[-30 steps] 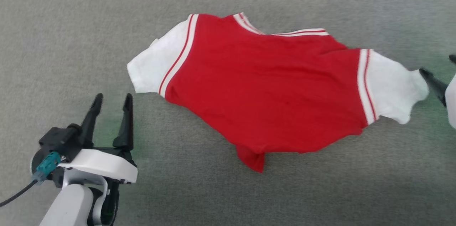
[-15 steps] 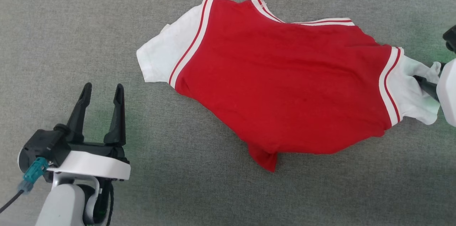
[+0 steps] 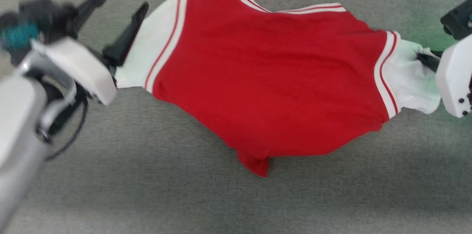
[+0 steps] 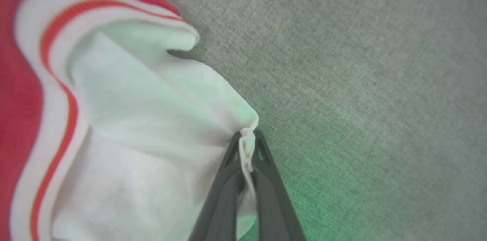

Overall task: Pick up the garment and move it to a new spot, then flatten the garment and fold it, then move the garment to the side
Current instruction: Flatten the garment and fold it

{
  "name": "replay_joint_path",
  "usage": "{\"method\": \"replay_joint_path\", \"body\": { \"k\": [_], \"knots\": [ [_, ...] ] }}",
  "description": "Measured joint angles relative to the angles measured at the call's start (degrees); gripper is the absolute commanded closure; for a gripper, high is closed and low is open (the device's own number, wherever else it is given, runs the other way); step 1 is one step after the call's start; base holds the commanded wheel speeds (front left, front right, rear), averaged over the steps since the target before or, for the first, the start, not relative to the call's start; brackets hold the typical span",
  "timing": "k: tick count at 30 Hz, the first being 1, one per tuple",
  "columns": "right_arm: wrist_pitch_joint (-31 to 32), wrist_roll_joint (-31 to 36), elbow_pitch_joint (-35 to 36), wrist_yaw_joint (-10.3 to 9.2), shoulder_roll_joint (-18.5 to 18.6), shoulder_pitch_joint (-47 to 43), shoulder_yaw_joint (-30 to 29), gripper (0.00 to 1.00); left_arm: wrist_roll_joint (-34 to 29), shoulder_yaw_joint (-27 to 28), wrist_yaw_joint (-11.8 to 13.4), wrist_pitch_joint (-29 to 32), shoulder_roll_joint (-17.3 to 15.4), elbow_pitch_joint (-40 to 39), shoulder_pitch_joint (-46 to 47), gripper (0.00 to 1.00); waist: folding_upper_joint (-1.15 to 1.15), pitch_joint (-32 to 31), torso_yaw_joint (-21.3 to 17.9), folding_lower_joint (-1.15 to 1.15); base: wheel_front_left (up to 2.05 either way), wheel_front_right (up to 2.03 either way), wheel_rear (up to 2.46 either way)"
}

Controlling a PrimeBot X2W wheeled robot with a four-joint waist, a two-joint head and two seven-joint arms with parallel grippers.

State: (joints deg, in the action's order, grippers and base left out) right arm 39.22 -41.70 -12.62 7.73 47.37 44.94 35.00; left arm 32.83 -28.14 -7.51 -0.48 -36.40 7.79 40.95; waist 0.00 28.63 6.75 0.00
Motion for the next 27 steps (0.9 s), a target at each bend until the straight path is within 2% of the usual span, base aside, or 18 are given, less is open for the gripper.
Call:
{"method": "replay_joint_path", "body": {
  "k": [3,6,11,14,17,18,19,20,21,24,27],
  "knots": [
    [-0.1,0.6,1.0,-0.01,-1.0,1.4,0.3,1.0,10.4,-8.0,0.0,8.4,-4.4,2.8,8.6,0.0,0.0,1.6,-1.3,0.0,0.0,0.0,0.0],
    [-0.2,1.1,1.8,0.0,-1.8,2.8,0.7,1.0,17.4,-14.9,0.0,16.4,-7.4,6.7,15.5,0.0,0.0,3.2,-2.7,0.0,0.0,0.0,0.0],
    [-0.4,1.6,2.7,0.03,-2.9,4.5,1.3,1.0,28.0,-23.1,0.0,26.9,-9.8,10.8,22.2,0.0,0.0,5.0,-4.6,0.0,0.0,0.0,0.0],
    [-0.4,1.9,2.9,0.03,-3.1,5.1,1.6,1.0,32.2,-26.3,-0.1,32.0,-11.2,12.7,24.6,0.0,0.0,5.7,-5.0,0.0,0.0,0.0,0.0],
    [-0.4,2.0,3.3,0.03,-3.3,5.7,2.0,1.0,33.3,-28.6,-0.1,33.0,-11.8,14.0,27.0,0.0,0.0,6.2,-5.3,0.0,0.0,0.0,0.0],
    [-0.3,2.2,3.4,0.03,-3.3,5.9,2.2,1.0,34.4,-29.2,-0.1,33.0,-11.8,14.3,27.4,0.09,0.0,6.3,-5.4,0.0,0.0,0.0,0.0],
    [-0.3,2.4,3.4,0.03,-3.3,6.0,2.3,1.0,35.8,-29.6,0.0,33.2,-11.8,14.6,27.6,0.53,0.0,6.4,-5.5,0.0,0.0,0.0,0.0],
    [-0.3,2.4,3.4,0.02,-3.4,6.1,2.4,1.0,37.6,-30.0,0.0,33.8,-11.7,14.7,27.9,0.67,0.0,6.4,-5.5,0.0,0.0,0.0,0.0],
    [-0.3,2.4,3.4,0.02,-3.4,6.1,2.5,1.0,38.8,-30.6,0.0,34.6,-11.7,14.5,28.2,1.0,0.0,6.3,-5.5,0.0,0.0,0.0,0.0],
    [-1.0,2.5,3.2,0.01,-3.4,6.1,2.6,1.0,39.9,-32.4,0.0,34.9,-12.1,14.5,28.8,1.0,0.0,5.9,-5.5,0.0,0.0,0.0,0.0],
    [-2.7,2.4,2.5,-0.07,-3.9,6.0,2.3,1.0,39.9,-34.3,0.0,32.4,-11.8,14.7,29.0,1.0,0.0,5.1,-5.5,0.0,0.0,0.0,0.0]
  ]
}}
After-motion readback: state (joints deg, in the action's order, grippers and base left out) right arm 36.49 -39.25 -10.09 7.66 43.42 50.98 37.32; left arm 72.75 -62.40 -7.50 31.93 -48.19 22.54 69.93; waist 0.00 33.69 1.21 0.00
